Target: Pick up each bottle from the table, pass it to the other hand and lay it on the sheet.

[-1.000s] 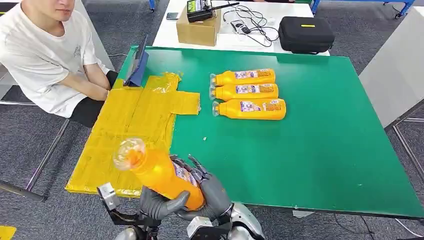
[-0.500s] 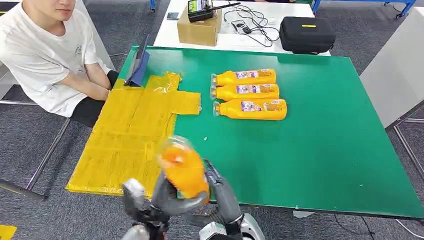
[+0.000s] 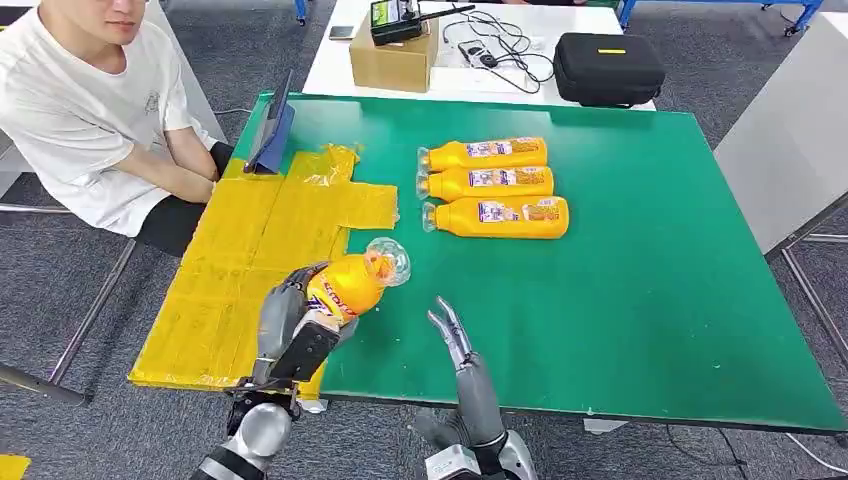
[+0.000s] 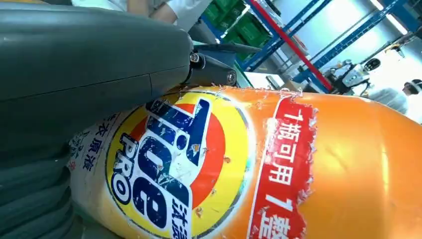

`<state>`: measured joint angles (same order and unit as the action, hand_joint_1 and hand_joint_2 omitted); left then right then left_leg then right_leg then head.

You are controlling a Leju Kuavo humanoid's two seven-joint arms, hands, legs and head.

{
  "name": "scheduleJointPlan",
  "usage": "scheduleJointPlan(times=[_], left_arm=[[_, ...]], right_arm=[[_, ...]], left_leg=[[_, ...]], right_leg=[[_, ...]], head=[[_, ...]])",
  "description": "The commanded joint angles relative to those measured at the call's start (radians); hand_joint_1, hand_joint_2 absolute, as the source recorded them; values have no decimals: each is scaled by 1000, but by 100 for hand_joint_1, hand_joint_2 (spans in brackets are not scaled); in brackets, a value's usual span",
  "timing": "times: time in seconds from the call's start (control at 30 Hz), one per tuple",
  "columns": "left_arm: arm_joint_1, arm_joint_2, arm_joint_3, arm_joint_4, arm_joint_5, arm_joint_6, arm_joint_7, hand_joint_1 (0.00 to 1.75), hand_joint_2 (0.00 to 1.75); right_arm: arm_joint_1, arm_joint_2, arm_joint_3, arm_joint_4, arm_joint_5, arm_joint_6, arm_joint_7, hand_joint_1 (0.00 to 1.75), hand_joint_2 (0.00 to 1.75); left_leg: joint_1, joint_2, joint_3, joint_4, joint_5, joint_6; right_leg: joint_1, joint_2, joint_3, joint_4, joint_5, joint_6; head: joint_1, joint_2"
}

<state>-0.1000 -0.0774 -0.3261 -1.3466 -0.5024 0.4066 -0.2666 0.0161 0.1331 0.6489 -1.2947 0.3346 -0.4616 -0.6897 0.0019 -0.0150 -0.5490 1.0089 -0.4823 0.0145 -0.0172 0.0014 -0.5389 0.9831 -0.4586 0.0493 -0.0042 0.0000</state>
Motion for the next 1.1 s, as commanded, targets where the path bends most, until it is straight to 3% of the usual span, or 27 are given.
scheduleJointPlan(times=[0.03,0.17,0.27,0.4,0.5,0.6,0.67,0.77,0.83,0.87,0.9,0.93,0.97,1.0,1.03,1.1], left_arm=[[-56,11,20,93,2,-6,4,175,175],[-98,16,33,127,101,-94,10,175,175],[-193,43,39,264,102,-126,57,175,175],[-363,92,30,545,-188,18,106,175,175],[-467,104,20,716,-339,-73,201,175,175],[-486,79,81,768,-257,-214,151,173,175],[-477,74,89,765,-223,-264,125,162,175],[-480,90,35,771,-286,-251,175,162,175],[-488,87,53,790,-262,-271,183,171,175],[-493,92,44,798,-274,-261,184,166,175],[-496,97,44,804,-275,-267,183,155,175],[-501,99,42,815,-273,-282,182,106,175],[-505,103,39,825,-273,-296,181,93,175],[-506,105,39,833,-270,-311,181,21,175],[-505,106,40,837,-257,-341,172,7,175],[-497,103,55,837,-222,-374,150,0,175]], right_arm=[[-10,-17,-19,6,-5,2,-8,0,0],[-16,-13,-15,6,-27,5,-8,0,0],[-28,-11,-9,21,-51,22,-8,0,0],[-51,-7,-2,41,-66,62,-8,0,0],[-66,3,-11,56,-79,93,-8,0,0],[-71,10,-11,70,-78,109,-8,0,0],[-72,12,-14,80,-90,113,-8,0,0],[-76,12,-16,89,-109,120,-8,0,0],[-79,11,-16,92,-115,129,-8,0,0],[-80,12,-16,94,-116,131,-8,0,0],[-80,13,-16,95,-118,133,-8,0,0],[-81,14,-17,96,-120,135,-8,0,0],[-83,14,-16,98,-120,138,-8,0,0],[-84,14,-16,100,-121,139,-8,0,0],[-85,15,-16,102,-124,142,-8,0,0],[-88,15,-13,106,-129,151,-8,0,0]], left_leg=[[1,1,1,0,0,-1],[0,0,0,0,1,-1],[1,-2,-1,0,2,-1],[1,-1,0,-1,2,-1],[2,0,-1,0,4,-2],[1,-1,0,0,4,-2],[1,1,0,0,4,-1],[0,0,1,-1,4,-1],[0,-2,2,-1,4,-1],[0,-1,1,-1,5,-2],[1,-1,1,0,5,-2],[1,1,1,-1,6,-2],[0,0,1,-1,5,-2],[1,2,1,-1,6,-2],[0,1,2,-1,6,-3],[1,2,3,-1,7,-3]], right_leg=[[1,-1,1,-1,0,-2],[1,-1,0,-1,0,-1],[2,-3,0,-1,2,-3],[1,-2,0,0,2,-2],[2,-1,0,0,3,-2],[1,-1,0,1,4,-4],[1,1,0,1,4,-4],[0,0,1,1,4,-3],[0,-2,2,1,4,-3],[1,-1,2,1,5,-4],[1,-1,1,1,5,-4],[1,0,0,1,6,-4],[0,0,1,1,5,-4],[1,1,0,1,6,-5],[1,0,1,2,5,-4],[1,1,1,1,6,-4]], head=[[0,0],[0,0],[0,0],[0,0],[0,0],[0,0],[0,0],[0,0],[0,0],[0,0],[0,0],[0,0],[0,0],[0,0],[0,0],[0,0]])
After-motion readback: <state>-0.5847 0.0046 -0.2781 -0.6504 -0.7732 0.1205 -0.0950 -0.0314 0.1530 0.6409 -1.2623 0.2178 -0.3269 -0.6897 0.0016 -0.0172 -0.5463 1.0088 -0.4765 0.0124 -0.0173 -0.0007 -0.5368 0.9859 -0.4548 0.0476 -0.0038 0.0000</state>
